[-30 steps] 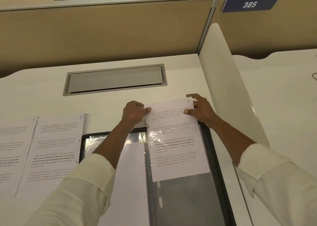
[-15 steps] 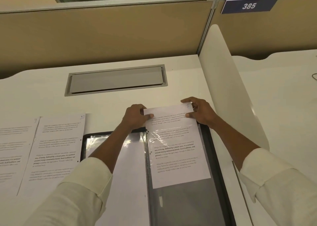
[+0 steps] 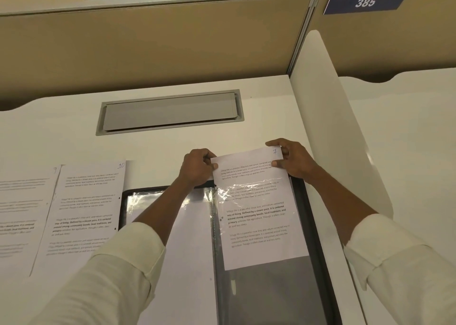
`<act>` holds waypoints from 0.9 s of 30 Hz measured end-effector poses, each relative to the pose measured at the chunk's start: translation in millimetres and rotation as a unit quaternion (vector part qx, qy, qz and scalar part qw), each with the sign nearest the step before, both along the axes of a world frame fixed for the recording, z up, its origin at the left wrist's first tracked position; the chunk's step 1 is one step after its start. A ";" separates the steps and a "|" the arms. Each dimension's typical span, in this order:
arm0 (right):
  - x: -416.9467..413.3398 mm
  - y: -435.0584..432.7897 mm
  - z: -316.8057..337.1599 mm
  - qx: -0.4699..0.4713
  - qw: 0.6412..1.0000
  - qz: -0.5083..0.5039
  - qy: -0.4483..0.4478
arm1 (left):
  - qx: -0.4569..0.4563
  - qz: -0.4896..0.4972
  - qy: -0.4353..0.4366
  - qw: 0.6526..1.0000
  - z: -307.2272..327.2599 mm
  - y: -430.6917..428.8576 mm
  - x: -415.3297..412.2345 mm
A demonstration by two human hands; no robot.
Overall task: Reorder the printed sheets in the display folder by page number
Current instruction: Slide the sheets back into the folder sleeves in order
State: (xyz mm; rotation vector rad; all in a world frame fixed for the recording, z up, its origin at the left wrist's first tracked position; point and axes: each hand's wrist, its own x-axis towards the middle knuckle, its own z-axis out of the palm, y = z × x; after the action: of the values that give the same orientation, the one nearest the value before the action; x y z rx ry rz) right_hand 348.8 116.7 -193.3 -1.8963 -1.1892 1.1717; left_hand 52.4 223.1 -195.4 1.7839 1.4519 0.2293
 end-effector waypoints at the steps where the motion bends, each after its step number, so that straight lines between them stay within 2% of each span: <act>1: 0.1 -0.4 0.5 0.001 1.000 -0.002 0.005 | 0.000 0.004 -0.004 1.000 -0.7 -0.1 -0.8; 6: -2.0 -3.4 4.7 0.033 0.999 -0.035 0.001 | -0.027 0.056 -0.055 0.997 -3.8 -0.3 -1.2; 12: -3.2 -4.2 1.3 0.068 0.993 -0.087 -0.042 | -0.060 0.048 -0.052 0.996 -4.9 -3.5 1.6; 18: -7.5 -5.2 2.5 0.016 0.998 -0.048 -0.038 | -0.046 0.042 -0.020 0.998 1.3 -3.5 1.8; 20: -6.3 -8.1 2.1 -0.006 0.999 -0.031 -0.019 | -0.019 0.030 0.015 0.999 5.5 -5.5 1.3; 22: -5.2 -9.6 3.1 -0.016 1.000 -0.019 -0.018 | 0.043 0.003 0.087 0.995 13.6 -11.4 3.2; 27: 2.0 -3.5 12.7 -0.021 0.998 0.004 -0.054 | 0.201 -0.057 0.184 0.960 41.5 -58.2 19.8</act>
State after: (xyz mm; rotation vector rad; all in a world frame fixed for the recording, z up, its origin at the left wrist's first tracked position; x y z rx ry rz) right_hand 350.9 113.2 -180.7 -2.0088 -1.2397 1.1189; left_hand 72.2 164.9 -154.0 2.3311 1.6363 0.1441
